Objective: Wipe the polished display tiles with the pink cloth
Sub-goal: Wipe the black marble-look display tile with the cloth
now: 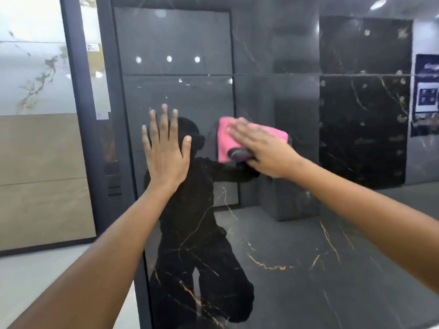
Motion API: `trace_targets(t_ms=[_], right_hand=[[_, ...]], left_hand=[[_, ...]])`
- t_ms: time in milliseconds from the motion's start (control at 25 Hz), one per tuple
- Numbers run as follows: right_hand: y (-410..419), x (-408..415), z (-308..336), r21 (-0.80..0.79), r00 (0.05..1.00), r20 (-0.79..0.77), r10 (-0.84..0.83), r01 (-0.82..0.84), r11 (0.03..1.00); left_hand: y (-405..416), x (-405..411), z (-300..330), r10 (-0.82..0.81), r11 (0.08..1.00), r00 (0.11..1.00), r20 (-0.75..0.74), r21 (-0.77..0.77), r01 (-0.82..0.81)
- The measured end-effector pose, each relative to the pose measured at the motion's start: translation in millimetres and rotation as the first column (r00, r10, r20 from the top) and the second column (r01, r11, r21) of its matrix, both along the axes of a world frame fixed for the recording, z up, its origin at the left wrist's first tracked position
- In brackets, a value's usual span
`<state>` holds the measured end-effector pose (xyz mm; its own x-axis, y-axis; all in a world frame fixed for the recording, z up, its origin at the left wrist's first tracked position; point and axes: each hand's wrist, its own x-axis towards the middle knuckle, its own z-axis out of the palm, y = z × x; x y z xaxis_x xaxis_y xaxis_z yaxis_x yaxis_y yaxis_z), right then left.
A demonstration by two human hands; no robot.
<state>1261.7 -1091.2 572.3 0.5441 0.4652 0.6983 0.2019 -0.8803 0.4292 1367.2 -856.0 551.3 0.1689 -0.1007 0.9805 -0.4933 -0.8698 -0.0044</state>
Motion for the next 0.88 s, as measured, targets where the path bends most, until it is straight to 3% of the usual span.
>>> trace_targets(t_ms=[40,80,160,200,240,280,320,360,400,440,480,520,560,640,680,720,760,800,840,880], right_hand=[[-23.9,-2.0,13.0,0.172,0.993,0.111,-0.04,0.021,0.985],[-49.4,-5.2,28.9,0.427,0.971,0.201,-0.128,0.031,0.904],[-89.0,-21.1,59.4,0.86,0.911,0.211,-0.353,-0.001,0.511],[-89.7,-22.2,71.6,0.935,0.896,0.199,-0.398,-0.051,0.352],[-73.7,-17.5,81.2,0.933,0.879,0.256,-0.402,-0.116,0.341],[-44.3,-9.6,86.9,0.88,0.875,0.357,-0.326,-0.199,0.43],[-11.4,3.7,85.2,0.764,0.89,0.417,-0.186,-0.232,0.602],[24.0,15.9,74.4,0.581,0.933,0.358,-0.038,-0.19,0.791],[51.4,26.3,59.1,0.352,0.977,0.201,0.07,-0.139,0.926],[62.8,30.5,48.0,0.143,0.995,0.058,0.086,-0.094,0.985],[53.7,31.2,49.6,0.034,0.997,0.03,0.073,-0.074,0.997],[31.6,25.7,60.8,0.079,0.996,0.061,0.069,-0.074,0.994],[3.0,19.1,73.7,0.248,0.99,0.136,0.043,-0.076,0.966],[-45.0,3.2,87.1,0.679,0.953,0.281,-0.115,-0.113,0.726],[-52.6,-0.2,79.1,0.776,0.937,0.286,-0.199,-0.104,0.623],[-47.1,2.3,60.6,0.775,0.93,0.285,-0.234,-0.08,0.627],[-34.4,8.0,33.0,0.689,0.948,0.264,-0.177,-0.057,0.722],[-15.0,12.8,-1.2,0.505,0.98,0.193,-0.054,-0.052,0.861],[-0.4,14.0,-34.7,0.221,0.996,0.06,0.072,-0.084,0.972],[5.6,9.7,-54.7,-0.051,0.99,-0.081,0.113,-0.117,0.992]], left_hand=[[-1.3,2.7,2.6,0.038,0.999,0.999,-0.016,-0.009,-0.038],[-1.8,5.1,0.7,0.064,0.998,0.998,-0.022,-0.011,-0.064],[-2.7,8.5,-4.8,0.08,0.997,0.997,-0.011,0.006,-0.08],[-2.6,9.6,-5.5,0.08,0.997,0.997,-0.005,0.004,-0.08],[-2.9,10.6,-4.8,0.077,0.997,0.997,-0.007,-0.005,-0.077],[-3.5,11.0,-3.9,0.07,0.997,0.998,-0.006,-0.01,-0.07],[-4.2,10.9,-3.6,0.064,0.998,0.998,-0.002,-0.012,-0.064],[-4.0,10.5,-4.1,0.059,0.998,0.998,0.004,-0.008,-0.059],[-2.9,10.6,-4.7,0.053,0.999,0.999,0.006,0.0,-0.053],[-1.2,10.9,-5.0,0.05,0.999,0.999,0.004,0.007,-0.05],[0.0,11.0,-4.9,0.051,0.999,0.999,0.004,0.009,-0.052],[0.0,11.1,-4.8,0.056,0.998,0.998,0.007,0.007,-0.056],[-0.9,11.0,-4.9,0.06,0.998,0.998,0.008,0.003,-0.06],[-3.1,11.0,-6.1,0.062,0.998,0.998,0.003,-0.008,-0.062],[-4.0,10.7,-6.4,0.06,0.998,0.998,0.0,-0.011,-0.06],[-4.7,10.5,-6.2,0.058,0.998,0.998,0.0,-0.01,-0.058],[-4.5,10.0,-5.6,0.057,0.998,0.998,-0.001,-0.007,-0.057],[-3.9,9.4,-5.3,0.055,0.998,0.998,-0.004,-0.003,-0.055],[-2.6,9.1,-5.2,0.052,0.999,0.999,-0.009,0.0,-0.052],[-2.1,8.8,-5.8,0.048,0.999,0.999,-0.012,-0.002,-0.048]])
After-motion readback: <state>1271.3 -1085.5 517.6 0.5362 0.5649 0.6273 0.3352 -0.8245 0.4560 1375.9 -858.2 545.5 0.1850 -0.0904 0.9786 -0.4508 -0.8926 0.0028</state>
